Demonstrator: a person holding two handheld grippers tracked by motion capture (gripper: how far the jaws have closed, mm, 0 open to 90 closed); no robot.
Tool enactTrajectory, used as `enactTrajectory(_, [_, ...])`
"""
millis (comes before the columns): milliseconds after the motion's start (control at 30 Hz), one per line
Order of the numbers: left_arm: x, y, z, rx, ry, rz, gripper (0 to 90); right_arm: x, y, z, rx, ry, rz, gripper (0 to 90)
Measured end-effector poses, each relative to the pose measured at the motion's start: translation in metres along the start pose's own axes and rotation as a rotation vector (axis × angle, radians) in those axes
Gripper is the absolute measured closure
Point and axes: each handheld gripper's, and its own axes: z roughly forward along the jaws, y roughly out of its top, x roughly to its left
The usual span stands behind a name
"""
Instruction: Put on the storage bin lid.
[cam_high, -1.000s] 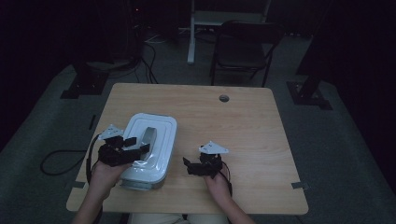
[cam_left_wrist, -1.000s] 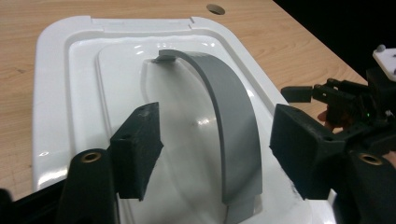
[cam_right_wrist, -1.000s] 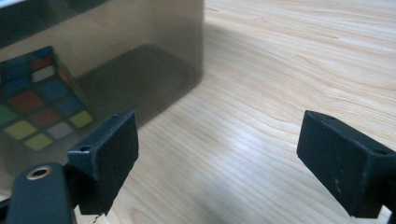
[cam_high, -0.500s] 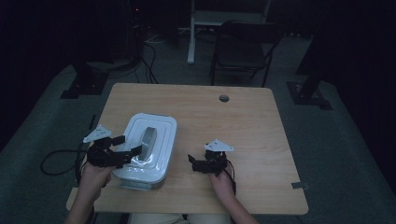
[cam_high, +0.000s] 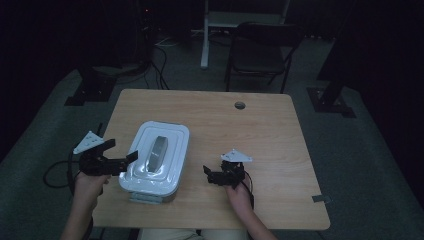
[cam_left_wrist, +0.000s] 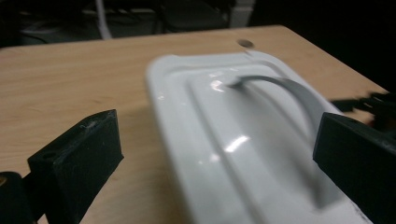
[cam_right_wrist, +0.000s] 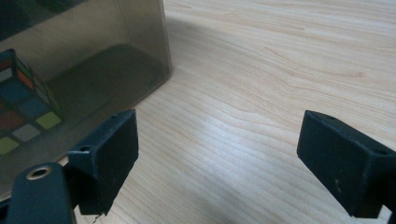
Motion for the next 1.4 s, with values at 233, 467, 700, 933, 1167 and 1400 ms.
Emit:
enactTrajectory(233, [0.03, -0.016, 0.014, -0.002, 0.077, -0.033, 2.0, -0.001, -0.002, -0.001, 0.002, -0.005, 0.002, 12.5])
enactTrajectory(467, [0.056, -0.037, 0.034, 0.0, 0.125, -0.086, 2.0, -0.003, -0.003, 0.002, 0.009, -0.008, 0.011, 12.5])
enactTrajectory(700, [0.073, -0.063, 0.06, 0.04, 0.146, -0.099, 1.9, -0.006, -0.005, 0.006, 0.018, -0.008, 0.019, 12.6])
enactTrajectory(933, [0.079, -0.08, 0.082, 0.111, 0.158, -0.096, 1.9, -0.007, -0.008, 0.014, 0.037, -0.016, 0.021, 12.5])
enactTrajectory(1167, [0.071, -0.082, 0.094, 0.153, 0.134, -0.078, 1.9, -0.004, -0.006, 0.023, 0.051, -0.019, 0.023, 12.6])
enactTrajectory(1400, [0.062, -0.079, 0.097, 0.15, 0.119, -0.058, 1.9, 0.003, -0.002, 0.03, 0.056, -0.017, 0.011, 12.4])
